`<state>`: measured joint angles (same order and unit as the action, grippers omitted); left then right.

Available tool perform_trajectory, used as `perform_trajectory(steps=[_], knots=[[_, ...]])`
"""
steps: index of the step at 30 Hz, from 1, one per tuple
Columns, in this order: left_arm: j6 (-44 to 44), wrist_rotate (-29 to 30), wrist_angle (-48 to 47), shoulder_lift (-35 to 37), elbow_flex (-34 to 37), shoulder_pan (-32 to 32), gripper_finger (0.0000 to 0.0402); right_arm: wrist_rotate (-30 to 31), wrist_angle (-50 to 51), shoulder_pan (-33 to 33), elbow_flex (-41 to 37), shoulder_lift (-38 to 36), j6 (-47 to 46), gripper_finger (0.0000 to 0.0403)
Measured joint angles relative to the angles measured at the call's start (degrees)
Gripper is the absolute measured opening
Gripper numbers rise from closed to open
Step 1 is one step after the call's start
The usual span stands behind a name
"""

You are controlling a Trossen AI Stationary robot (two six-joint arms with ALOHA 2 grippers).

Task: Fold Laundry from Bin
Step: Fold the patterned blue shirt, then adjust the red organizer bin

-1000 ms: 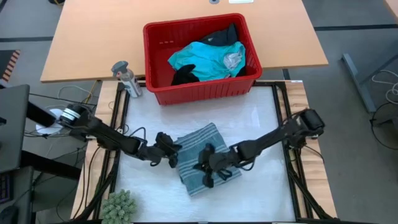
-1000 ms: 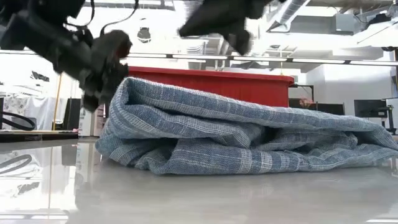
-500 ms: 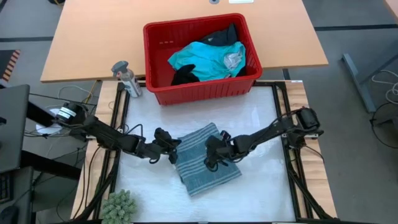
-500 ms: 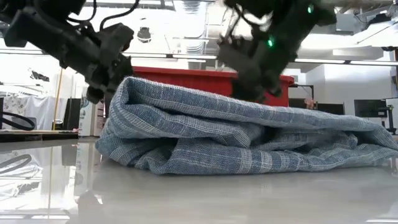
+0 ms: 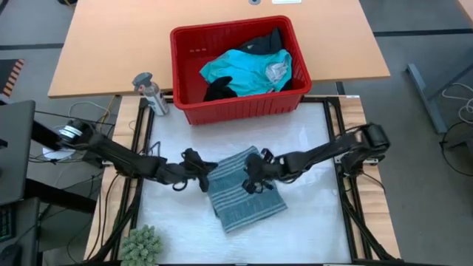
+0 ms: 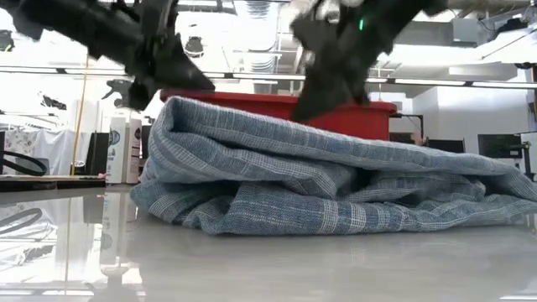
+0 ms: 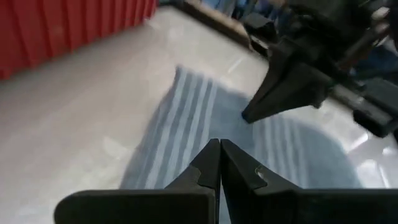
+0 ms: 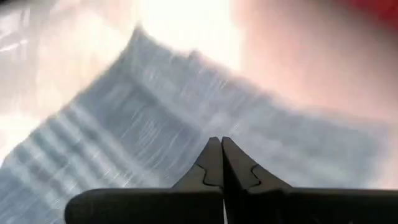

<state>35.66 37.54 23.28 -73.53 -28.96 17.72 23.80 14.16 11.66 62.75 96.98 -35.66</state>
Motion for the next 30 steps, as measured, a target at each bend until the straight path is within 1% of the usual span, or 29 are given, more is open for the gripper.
perform_trajectory(steps=[3,5,7,10,13,15,17,20,22,23,25,30], knots=[[-3.3,1.8,-0.2,3.8,-0.7,-0.1,0.0000,6.1,7.3,-1.7,2.3,-5.5,7.8,0.0015],[-4.7,3.4,-0.4,5.9,-0.6,-0.3,0.0000,10.1,13.5,-4.4,4.2,-9.5,14.9,0.0024],[-5.0,5.5,-2.7,7.7,-0.6,-0.3,0.0000,13.1,18.0,-8.3,6.0,-13.0,23.4,0.0040],[-4.6,7.3,-4.7,9.2,-0.6,-0.3,0.0000,13.9,21.6,-16.0,8.2,-17.2,36.0,0.0063],[-3.6,7.9,-6.0,9.7,-0.6,-0.2,0.0000,13.7,23.6,-25.2,11.1,-20.1,41.4,0.0066],[-2.7,8.1,-7.1,9.8,-0.6,-0.2,0.0000,12.4,22.9,-31.9,13.6,-21.4,44.0,0.0047],[-1.8,8.0,-7.4,9.8,-0.6,-0.2,0.0000,10.0,22.7,-38.9,15.9,-21.9,45.6,0.0019],[-0.8,8.2,-8.3,9.8,-0.6,-0.2,0.0000,4.8,21.6,-48.4,18.5,-20.4,46.3,0.0015],[-0.3,8.9,-8.4,9.8,-0.6,-0.2,0.0000,0.1,20.7,-53.3,18.9,-18.2,46.6,0.0014],[0.0,9.2,-8.5,9.8,-0.6,-0.2,0.0000,-2.1,20.6,-55.2,19.0,-17.0,46.7,0.0014],[0.9,9.5,-9.2,9.8,-0.6,-0.2,0.0000,-4.2,20.4,-58.0,19.0,-14.1,47.9,0.0014],[2.8,9.4,-11.6,9.8,-0.6,-0.2,0.0000,-4.0,18.7,-61.6,18.9,-7.0,52.6,0.0014]])
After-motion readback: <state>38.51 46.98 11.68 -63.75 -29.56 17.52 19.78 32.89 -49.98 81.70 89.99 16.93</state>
